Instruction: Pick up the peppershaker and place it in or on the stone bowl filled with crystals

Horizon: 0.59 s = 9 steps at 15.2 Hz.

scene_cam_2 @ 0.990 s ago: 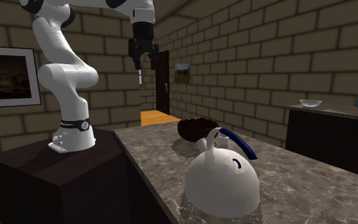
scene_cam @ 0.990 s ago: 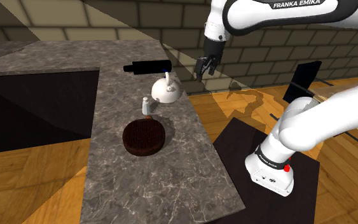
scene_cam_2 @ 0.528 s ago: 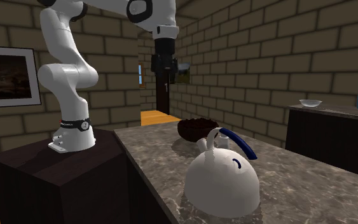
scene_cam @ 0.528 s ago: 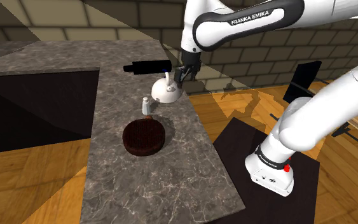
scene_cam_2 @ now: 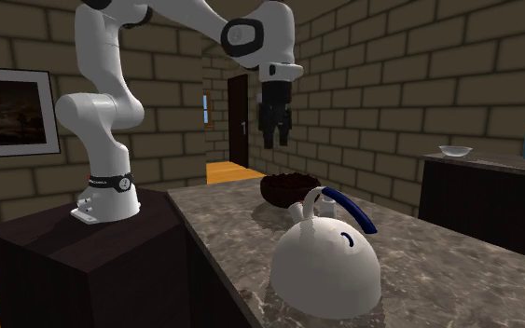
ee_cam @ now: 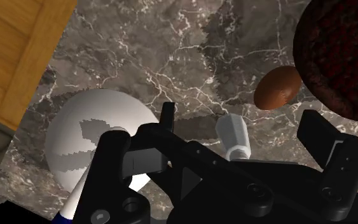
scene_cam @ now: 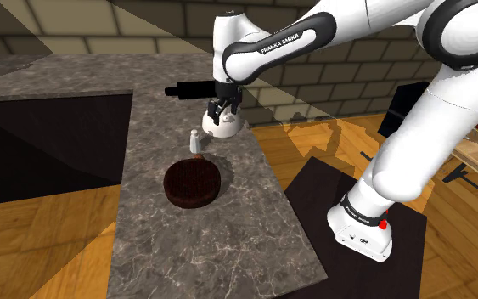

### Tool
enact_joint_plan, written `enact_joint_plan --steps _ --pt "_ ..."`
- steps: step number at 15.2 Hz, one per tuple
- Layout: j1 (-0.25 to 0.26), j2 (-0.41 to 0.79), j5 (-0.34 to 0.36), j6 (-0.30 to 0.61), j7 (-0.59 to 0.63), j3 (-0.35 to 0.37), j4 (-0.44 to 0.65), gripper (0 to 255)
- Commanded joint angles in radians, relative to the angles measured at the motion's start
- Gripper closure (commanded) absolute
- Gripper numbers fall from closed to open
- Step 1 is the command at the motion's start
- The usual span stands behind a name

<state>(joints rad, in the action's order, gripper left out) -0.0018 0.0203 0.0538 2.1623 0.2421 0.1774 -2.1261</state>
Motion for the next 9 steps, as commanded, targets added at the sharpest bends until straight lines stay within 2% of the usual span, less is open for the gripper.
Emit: enact_joint_plan --steps 1,9 --pt "0.009 0.075 0.028 0.016 0.028 0.008 0.054 0" --pt "0.059 0.404 0.137 0.021 0.097 -0.005 0.354 0"
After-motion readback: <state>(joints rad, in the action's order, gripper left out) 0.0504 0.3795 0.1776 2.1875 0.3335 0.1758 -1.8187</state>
